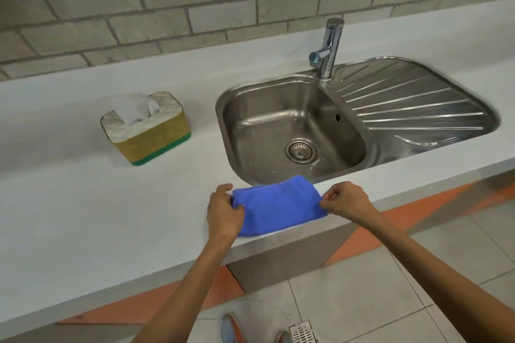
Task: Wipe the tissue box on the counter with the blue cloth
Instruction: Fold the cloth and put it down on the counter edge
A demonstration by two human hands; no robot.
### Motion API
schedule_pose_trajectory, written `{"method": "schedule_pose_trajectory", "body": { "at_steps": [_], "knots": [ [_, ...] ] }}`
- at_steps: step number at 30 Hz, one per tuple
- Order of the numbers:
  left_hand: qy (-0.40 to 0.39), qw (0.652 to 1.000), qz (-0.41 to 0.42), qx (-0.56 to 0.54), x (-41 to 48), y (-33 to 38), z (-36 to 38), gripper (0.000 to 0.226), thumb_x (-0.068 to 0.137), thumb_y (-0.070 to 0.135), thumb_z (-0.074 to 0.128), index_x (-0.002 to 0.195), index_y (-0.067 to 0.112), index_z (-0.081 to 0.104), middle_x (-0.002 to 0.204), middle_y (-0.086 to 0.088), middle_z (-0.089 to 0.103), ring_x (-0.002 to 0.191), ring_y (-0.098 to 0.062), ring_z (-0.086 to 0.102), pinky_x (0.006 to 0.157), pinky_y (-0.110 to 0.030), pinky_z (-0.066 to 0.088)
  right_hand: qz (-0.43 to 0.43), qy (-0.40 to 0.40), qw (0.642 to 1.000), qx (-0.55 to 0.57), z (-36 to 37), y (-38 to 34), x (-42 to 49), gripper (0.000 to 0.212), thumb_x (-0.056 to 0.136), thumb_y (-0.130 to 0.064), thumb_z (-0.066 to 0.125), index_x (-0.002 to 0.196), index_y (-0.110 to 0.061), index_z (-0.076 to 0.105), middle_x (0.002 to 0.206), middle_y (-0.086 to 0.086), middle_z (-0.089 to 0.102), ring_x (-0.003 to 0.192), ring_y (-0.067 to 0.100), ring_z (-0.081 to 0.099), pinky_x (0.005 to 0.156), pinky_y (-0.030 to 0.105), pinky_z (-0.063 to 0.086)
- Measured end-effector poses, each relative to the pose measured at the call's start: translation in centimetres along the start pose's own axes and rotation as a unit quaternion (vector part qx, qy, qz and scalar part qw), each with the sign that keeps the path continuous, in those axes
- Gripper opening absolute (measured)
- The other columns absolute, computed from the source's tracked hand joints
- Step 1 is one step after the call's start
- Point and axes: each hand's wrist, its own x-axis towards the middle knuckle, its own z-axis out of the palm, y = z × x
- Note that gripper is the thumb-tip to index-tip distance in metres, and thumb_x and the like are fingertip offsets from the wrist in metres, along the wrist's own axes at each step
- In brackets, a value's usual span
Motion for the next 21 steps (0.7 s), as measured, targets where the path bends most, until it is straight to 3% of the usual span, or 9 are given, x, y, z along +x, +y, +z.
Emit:
{"method": "schedule_pose_trajectory", "body": {
  "at_steps": [4,7,10,13,15,19,21],
  "knots": [
    [0.044,0.998,-0.018,-0.035,-0.1,-0.3,-0.8,0.048,0.087,0.013,0.060,0.132,0.013,0.043,0.131,-0.014,0.051,0.104,-0.024,0.056,0.087,-0.028,0.045,-0.049,0.055,0.997,-0.014,-0.9,-1.8,0.6,0.031,0.074,-0.029,0.068,0.101,-0.015,0.062,0.085,0.005,0.065,0.082,0.021,0.060,0.069,0.026,0.042],
    [0.076,0.989,-0.066,-0.108,0.6,-0.2,-2.6,0.045,0.090,0.016,0.057,0.132,0.014,0.042,0.128,-0.012,0.053,0.097,-0.019,0.052,0.089,-0.029,0.045,-0.109,0.048,0.990,0.076,-0.5,-5.0,1.4,0.027,0.081,-0.019,0.062,0.105,-0.009,0.063,0.095,0.008,0.067,0.089,0.021,0.061,0.079,0.026,0.042],
    [0.108,0.970,-0.099,-0.193,2.0,-0.4,-5.6,0.045,0.092,0.019,0.051,0.135,0.014,0.039,0.128,-0.014,0.053,0.110,-0.029,0.056,0.100,-0.041,0.046,-0.147,0.003,0.970,0.193,0.8,-9.3,2.5,0.027,0.087,-0.015,0.057,0.111,-0.004,0.063,0.104,0.014,0.067,0.091,0.020,0.059,0.079,0.025,0.042],
    [0.146,0.951,-0.120,-0.244,3.8,-0.8,-9.1,0.045,0.093,0.020,0.047,0.136,0.012,0.037,0.129,-0.015,0.053,0.114,-0.031,0.055,0.103,-0.046,0.044,-0.172,-0.038,0.957,0.231,2.5,-13.7,3.9,0.031,0.091,-0.017,0.051,0.115,0.001,0.060,0.105,0.016,0.065,0.097,0.024,0.060,0.084,0.030,0.046],
    [0.168,0.937,-0.129,-0.279,5.3,-1.2,-11.3,0.044,0.094,0.020,0.046,0.136,0.012,0.036,0.127,-0.013,0.053,0.107,-0.029,0.057,0.102,-0.042,0.045,-0.173,-0.068,0.946,0.264,3.8,-16.7,4.9,0.031,0.092,-0.018,0.048,0.116,-0.001,0.059,0.107,0.014,0.062,0.096,0.022,0.059,0.090,0.033,0.048],
    [0.170,0.919,-0.138,-0.328,8.0,-1.7,-14.3,0.045,0.094,0.020,0.045,0.136,0.011,0.035,0.107,-0.007,0.050,0.076,-0.016,0.053,0.082,-0.032,0.045,-0.120,-0.113,0.923,0.348,6.2,-22.3,6.7,0.038,0.093,-0.032,0.045,0.123,-0.008,0.051,0.107,0.009,0.055,0.085,0.017,0.056,0.081,0.030,0.045],
    [0.168,0.912,-0.148,-0.344,9.6,-2.0,-15.5,0.044,0.094,0.019,0.044,0.137,0.011,0.035,0.107,-0.005,0.049,0.071,-0.012,0.051,0.083,-0.032,0.044,-0.111,-0.118,0.926,0.342,7.5,-24.5,7.7,0.046,0.093,-0.038,0.042,0.130,-0.011,0.046,0.115,0.007,0.053,0.091,0.018,0.055,0.090,0.035,0.044]
  ]
}}
